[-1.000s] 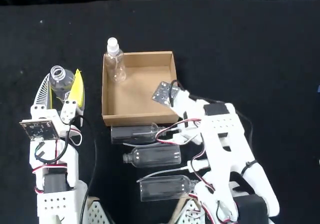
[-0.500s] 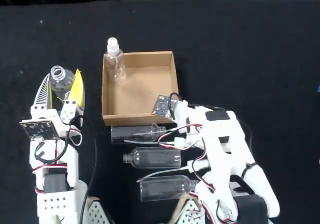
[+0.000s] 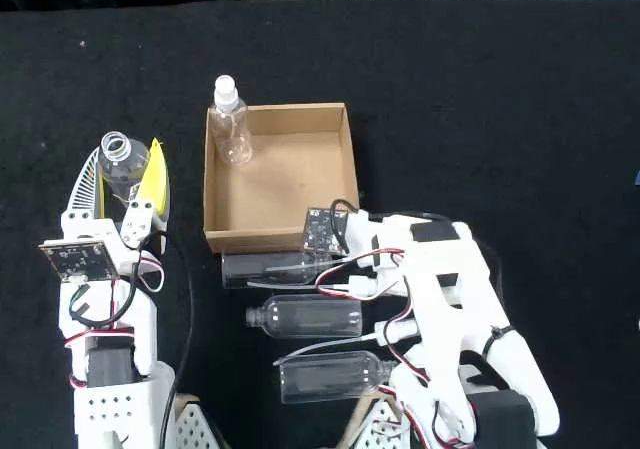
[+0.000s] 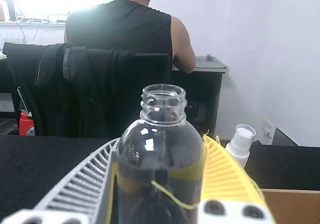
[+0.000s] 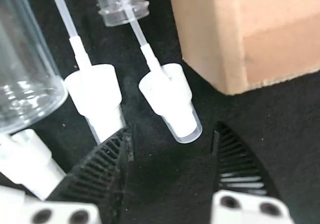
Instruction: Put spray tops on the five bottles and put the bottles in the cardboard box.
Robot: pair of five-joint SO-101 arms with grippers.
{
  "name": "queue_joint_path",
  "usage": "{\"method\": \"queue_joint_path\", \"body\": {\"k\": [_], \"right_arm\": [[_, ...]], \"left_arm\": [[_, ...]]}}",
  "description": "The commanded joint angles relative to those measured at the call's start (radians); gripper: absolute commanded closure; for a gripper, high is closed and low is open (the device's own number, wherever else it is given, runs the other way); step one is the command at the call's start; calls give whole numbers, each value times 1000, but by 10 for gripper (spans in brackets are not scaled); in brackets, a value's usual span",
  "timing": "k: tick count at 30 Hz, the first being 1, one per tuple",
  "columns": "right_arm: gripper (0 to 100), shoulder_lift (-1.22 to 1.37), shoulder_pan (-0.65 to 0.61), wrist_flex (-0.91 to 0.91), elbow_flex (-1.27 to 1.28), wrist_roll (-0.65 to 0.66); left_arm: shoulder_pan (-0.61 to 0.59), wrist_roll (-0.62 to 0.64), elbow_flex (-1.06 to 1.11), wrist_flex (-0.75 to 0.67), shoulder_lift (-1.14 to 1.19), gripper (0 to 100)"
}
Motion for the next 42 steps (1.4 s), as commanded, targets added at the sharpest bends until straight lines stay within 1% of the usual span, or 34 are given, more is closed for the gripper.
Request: {"method": "queue_joint_path", "body": {"k": [1, 6, 10, 12, 25, 27, 29, 31, 33, 36, 37, 39, 42], "right_arm": [[769, 2, 9, 2, -18, 14], [784, 2, 11, 8, -13, 11], [877, -5, 18, 11, -16, 11], [899, -7, 26, 40, -31, 11], [900, -5, 224, 473, -372, 17], [899, 2, 193, 506, -389, 11], [899, 2, 110, 528, -358, -2], [899, 2, 23, 520, -337, -87], [899, 2, -44, 463, -314, -210], [899, 2, -78, 315, -252, -379], [898, 2, -78, 273, -226, -407], [884, 2, -77, 227, -174, -410], [804, 2, -78, 199, -114, -410]], "left_arm": [[-12, 6, 24, 5, -20, 970], [-12, 6, 24, 5, -20, 970], [-13, 6, 24, 5, -20, 970], [-13, 6, 24, 5, -20, 970], [-13, 6, 24, 5, -20, 970], [-13, 6, 24, 5, -20, 970], [-13, 6, 24, 5, -20, 970], [-13, 6, 24, 5, -20, 970], [-13, 6, 24, 5, -20, 970], [-13, 6, 24, 5, -20, 970], [-13, 6, 24, 5, -20, 970], [-13, 6, 24, 5, -20, 970], [-13, 6, 24, 5, -20, 970]]}}
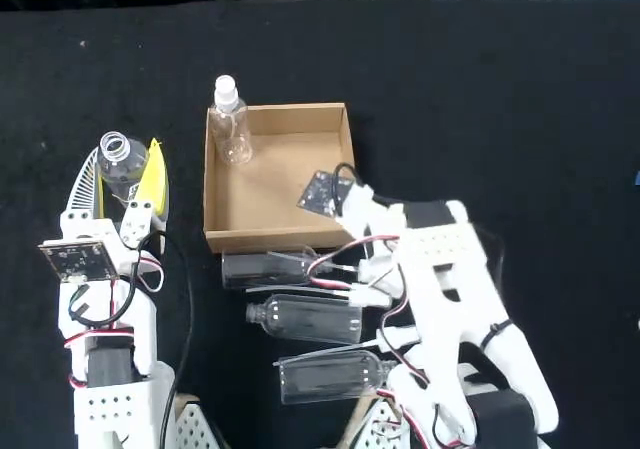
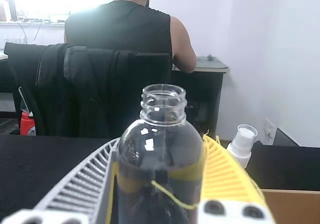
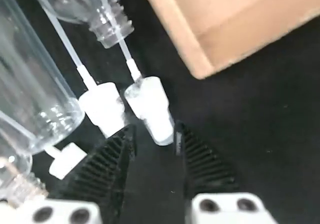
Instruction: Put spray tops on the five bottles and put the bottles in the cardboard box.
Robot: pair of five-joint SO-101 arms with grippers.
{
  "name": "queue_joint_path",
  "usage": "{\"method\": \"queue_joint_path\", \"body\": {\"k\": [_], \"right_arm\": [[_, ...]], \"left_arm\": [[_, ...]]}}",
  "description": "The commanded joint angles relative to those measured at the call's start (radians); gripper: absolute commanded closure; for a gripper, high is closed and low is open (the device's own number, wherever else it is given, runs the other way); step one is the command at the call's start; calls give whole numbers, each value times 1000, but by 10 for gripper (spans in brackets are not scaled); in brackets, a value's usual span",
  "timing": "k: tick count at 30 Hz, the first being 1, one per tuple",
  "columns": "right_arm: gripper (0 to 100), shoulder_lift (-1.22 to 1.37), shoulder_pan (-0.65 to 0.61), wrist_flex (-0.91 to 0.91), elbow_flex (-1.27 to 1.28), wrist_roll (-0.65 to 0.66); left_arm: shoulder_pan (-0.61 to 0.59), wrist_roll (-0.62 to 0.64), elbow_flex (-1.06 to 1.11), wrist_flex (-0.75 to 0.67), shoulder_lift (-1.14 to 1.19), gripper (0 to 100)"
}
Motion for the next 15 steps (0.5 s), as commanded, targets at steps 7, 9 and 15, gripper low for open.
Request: {"method": "queue_joint_path", "body": {"k": [7, 9, 15], "right_arm": [[776, 5, -21, -180, 108, -18], [774, 5, -21, -224, 140, -17], [776, 5, -21, -281, 223, 97]], "left_arm": [[-8, 6, 24, 5, -20, 970], [-8, 6, 24, 5, -20, 970], [-8, 6, 24, 5, -20, 970]]}}
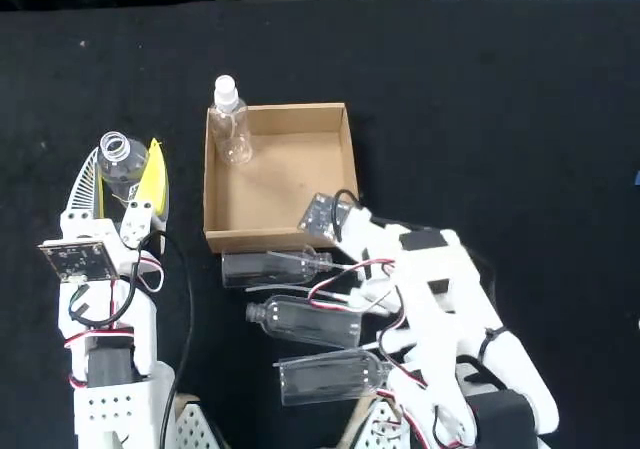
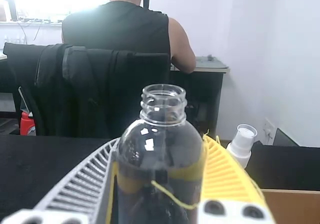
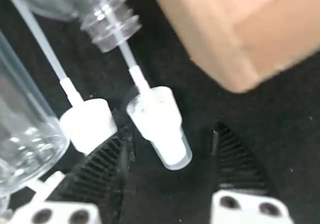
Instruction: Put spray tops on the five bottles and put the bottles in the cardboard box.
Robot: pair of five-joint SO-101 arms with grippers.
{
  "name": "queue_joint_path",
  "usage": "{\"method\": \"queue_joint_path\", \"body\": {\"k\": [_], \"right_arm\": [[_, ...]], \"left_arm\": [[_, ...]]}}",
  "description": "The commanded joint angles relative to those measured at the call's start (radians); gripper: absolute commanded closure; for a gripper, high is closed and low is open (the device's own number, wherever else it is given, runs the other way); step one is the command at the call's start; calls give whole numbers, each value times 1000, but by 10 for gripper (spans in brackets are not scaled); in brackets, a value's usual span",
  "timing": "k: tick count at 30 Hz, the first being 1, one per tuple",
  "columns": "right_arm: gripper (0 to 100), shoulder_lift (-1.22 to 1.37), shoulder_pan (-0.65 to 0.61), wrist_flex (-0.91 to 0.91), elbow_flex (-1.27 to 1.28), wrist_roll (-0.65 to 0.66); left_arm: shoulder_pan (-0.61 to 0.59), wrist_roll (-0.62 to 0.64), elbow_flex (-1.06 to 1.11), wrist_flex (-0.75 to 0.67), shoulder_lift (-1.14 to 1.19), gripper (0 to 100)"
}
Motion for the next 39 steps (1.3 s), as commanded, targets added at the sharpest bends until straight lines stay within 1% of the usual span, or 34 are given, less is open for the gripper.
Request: {"method": "queue_joint_path", "body": {"k": [1, 4, 5, 9, 11, 14, 20, 21, 23, 25, 28, 31, 39], "right_arm": [[776, 5, -20, -25, 16, 52], [779, 5, -18, -26, 22, 55], [795, 5, -18, -26, 22, 55], [936, -4, -15, -26, 4, 55], [988, -4, -6, -15, -25, 49], [972, -4, 32, 41, -87, 49], [973, -4, 92, 292, -262, 58], [973, -4, 103, 336, -289, 75], [973, -4, 129, 430, -337, 155], [973, -4, 167, 520, -375, 273], [973, -4, 256, 629, -433, 480], [973, -4, 364, 681, -504, 628], [974, -2, 600, 694, -631, 766]], "left_arm": [[-8, 6, 24, 5, -20, 970], [-8, 6, 24, 5, -20, 970], [-8, 6, 24, 5, -20, 970], [-8, 6, 24, 5, -20, 970], [-8, 6, 24, 5, -20, 970], [-8, 6, 24, 5, -20, 970], [-8, 6, 24, 5, -20, 970], [-8, 6, 24, 5, -20, 970], [-8, 6, 24, 5, -20, 970], [-8, 6, 24, 5, -20, 970], [-8, 6, 24, 5, -20, 970], [-8, 6, 24, 5, -20, 970], [-8, 6, 24, 5, -20, 970]]}}
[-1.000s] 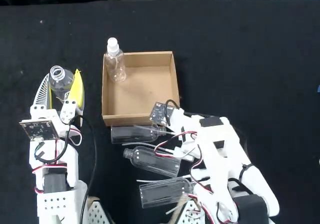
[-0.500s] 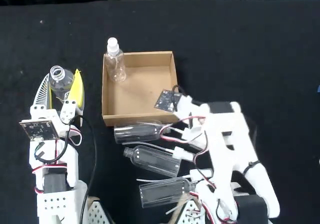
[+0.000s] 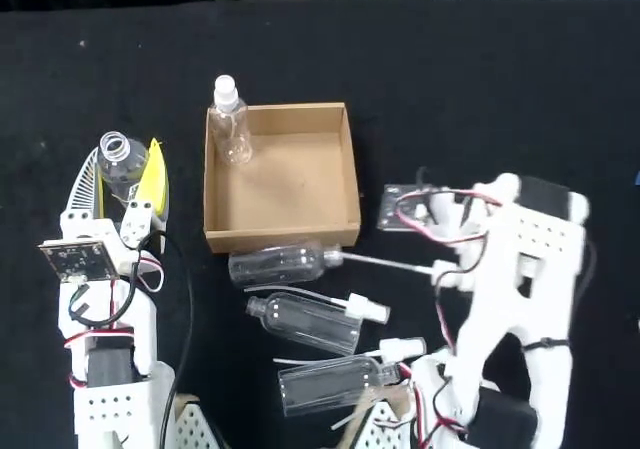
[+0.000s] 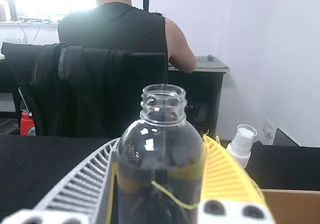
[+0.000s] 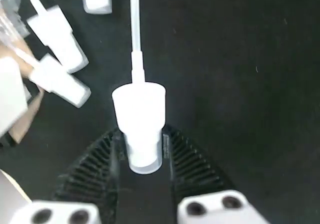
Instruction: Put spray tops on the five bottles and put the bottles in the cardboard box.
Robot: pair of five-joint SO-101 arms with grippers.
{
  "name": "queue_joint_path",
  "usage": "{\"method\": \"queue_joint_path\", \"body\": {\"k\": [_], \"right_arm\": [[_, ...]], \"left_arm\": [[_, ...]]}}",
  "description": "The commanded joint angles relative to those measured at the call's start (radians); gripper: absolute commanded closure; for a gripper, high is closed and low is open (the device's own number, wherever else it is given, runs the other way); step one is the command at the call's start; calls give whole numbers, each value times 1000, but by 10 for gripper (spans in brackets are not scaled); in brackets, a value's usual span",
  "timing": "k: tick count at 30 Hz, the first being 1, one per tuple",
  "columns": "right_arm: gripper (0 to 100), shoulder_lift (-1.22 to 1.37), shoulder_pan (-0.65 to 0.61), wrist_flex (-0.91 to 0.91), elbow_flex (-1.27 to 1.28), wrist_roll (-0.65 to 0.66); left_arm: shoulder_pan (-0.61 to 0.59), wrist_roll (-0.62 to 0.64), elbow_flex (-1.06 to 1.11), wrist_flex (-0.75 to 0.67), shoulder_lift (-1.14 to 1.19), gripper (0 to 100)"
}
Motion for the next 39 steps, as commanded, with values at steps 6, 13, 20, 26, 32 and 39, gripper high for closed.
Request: {"method": "queue_joint_path", "body": {"k": [6, 13, 20, 26, 32, 39], "right_arm": [[974, -2, 299, 11, -185, 210], [974, 18, 411, -40, -213, -68], [974, 237, 453, -470, -24, -1200], [962, 452, 450, -605, -39, -1694], [728, 481, 334, -423, -170, -1631], [737, 489, 336, -244, -406, -1149]], "left_arm": [[-10, 6, 24, 5, -20, 970], [-10, 6, 24, 5, -20, 970], [-8, 6, 24, 5, -20, 970], [-8, 6, 24, 5, -20, 970], [-8, 6, 24, 5, -20, 970], [-8, 6, 24, 5, -20, 970]]}}
